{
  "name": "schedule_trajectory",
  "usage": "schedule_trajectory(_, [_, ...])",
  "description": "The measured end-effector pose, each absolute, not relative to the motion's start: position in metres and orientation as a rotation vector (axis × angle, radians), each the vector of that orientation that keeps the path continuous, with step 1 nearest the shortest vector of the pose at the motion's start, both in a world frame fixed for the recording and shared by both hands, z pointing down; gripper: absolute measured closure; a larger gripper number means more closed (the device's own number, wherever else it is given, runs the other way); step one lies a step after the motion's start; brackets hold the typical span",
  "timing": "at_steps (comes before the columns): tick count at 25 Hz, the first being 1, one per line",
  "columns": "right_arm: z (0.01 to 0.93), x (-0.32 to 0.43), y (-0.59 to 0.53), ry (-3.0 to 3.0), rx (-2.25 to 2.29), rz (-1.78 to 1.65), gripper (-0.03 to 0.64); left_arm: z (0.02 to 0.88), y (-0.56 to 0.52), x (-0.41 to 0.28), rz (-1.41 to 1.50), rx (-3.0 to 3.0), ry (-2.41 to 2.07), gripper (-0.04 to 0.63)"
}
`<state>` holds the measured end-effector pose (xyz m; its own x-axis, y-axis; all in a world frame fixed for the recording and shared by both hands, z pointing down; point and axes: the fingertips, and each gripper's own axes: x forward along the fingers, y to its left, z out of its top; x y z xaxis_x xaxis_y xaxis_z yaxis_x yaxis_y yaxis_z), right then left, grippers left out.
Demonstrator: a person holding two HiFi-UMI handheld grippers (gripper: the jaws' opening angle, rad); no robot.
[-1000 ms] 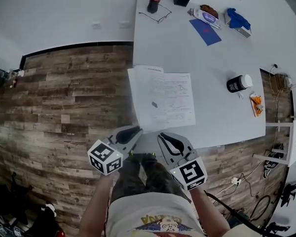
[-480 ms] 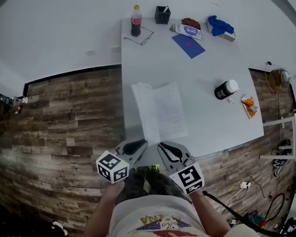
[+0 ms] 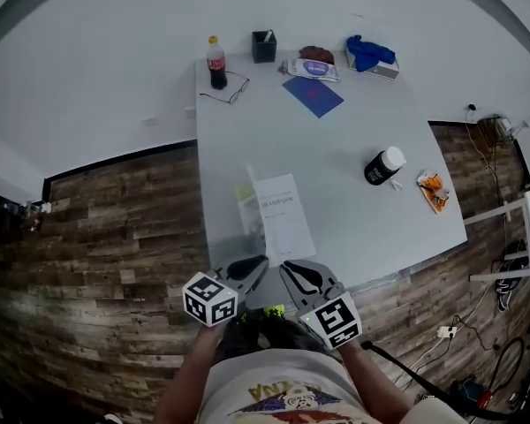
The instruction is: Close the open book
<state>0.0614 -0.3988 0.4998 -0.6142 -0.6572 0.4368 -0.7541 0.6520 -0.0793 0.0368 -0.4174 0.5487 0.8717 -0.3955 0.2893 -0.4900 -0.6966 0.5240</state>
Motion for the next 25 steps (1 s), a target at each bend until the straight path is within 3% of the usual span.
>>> schedule_trajectory(15, [0.511, 0.131, -0.411, -2.516, 1.154, 0.384, 0.589, 0.556, -0.433, 0.112, 0.231, 2.456, -0.637, 0.558])
schedule_trajectory(25, [0.516, 0.149, -0.412, -2.555, 1.159, 0.423, 0.589, 0.519, -0.429, 0.118, 0.162, 2.550, -0.710, 0.558])
